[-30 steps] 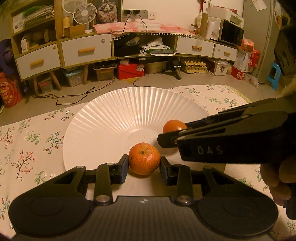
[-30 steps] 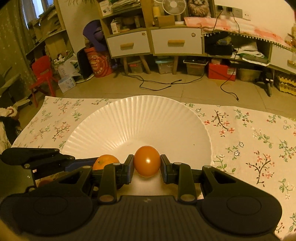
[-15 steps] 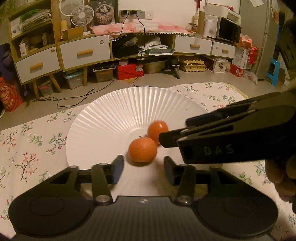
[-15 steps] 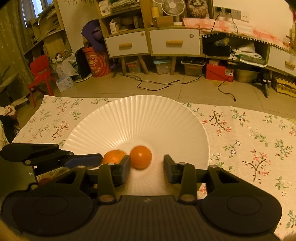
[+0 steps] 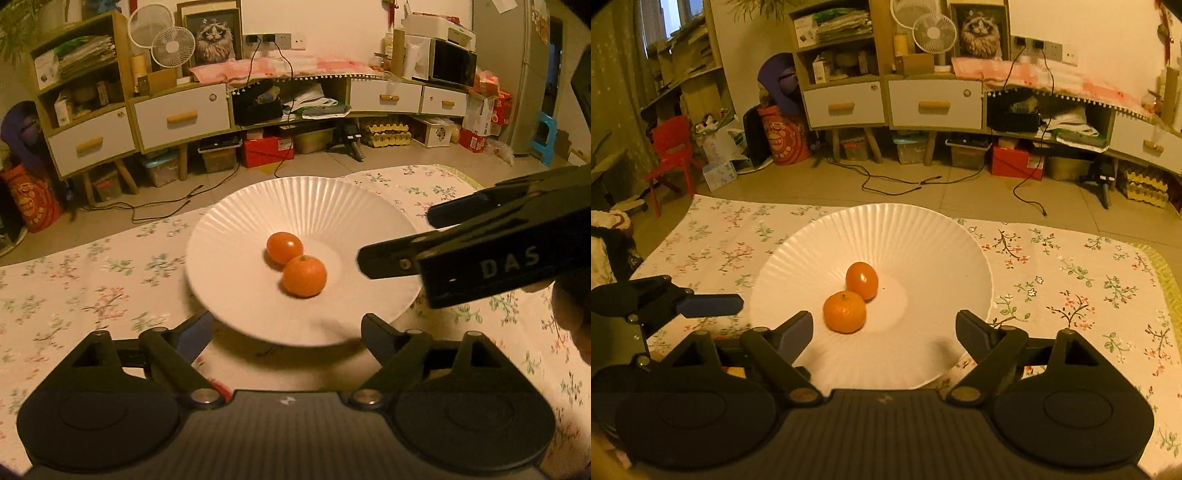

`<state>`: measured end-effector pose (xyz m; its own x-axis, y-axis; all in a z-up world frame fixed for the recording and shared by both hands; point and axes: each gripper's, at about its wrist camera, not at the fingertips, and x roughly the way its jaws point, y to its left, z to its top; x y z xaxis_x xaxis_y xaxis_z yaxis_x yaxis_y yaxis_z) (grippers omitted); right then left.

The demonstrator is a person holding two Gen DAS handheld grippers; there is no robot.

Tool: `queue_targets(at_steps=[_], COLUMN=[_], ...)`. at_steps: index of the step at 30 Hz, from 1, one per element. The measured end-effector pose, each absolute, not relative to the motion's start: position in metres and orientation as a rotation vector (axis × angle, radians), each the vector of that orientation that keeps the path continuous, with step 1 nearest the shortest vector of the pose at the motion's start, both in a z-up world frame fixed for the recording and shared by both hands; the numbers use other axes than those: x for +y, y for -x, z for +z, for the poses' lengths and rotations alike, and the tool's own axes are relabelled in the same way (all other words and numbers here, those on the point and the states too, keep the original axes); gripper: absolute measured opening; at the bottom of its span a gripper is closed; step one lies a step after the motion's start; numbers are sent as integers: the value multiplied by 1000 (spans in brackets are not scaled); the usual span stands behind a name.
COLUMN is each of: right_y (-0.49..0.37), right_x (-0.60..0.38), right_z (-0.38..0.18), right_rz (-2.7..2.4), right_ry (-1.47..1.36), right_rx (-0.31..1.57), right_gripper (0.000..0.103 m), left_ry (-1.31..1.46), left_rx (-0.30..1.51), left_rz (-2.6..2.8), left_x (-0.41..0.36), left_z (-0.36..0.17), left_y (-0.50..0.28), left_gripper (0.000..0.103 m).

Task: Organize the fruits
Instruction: 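Withdraw both open tools from the plate back toward the fruit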

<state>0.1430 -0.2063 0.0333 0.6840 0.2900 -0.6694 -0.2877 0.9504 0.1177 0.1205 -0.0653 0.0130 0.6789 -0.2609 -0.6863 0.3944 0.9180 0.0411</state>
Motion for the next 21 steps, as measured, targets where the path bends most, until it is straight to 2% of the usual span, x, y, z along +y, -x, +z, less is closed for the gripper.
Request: queue_targets(at_steps=[10, 21], right_y=[-119, -94], right_x=[-195, -191], right_z=[35, 25], right_rz=[323, 322], right_ry=[3, 0], right_rx=[746, 773], right_gripper=[90, 94], left_ry=[-168, -163], left_rx=[758, 784], left_rz=[-341, -319], left_x=[-40, -23], left_z=[19, 11], left_y=[-98, -74], left_gripper=[103, 103])
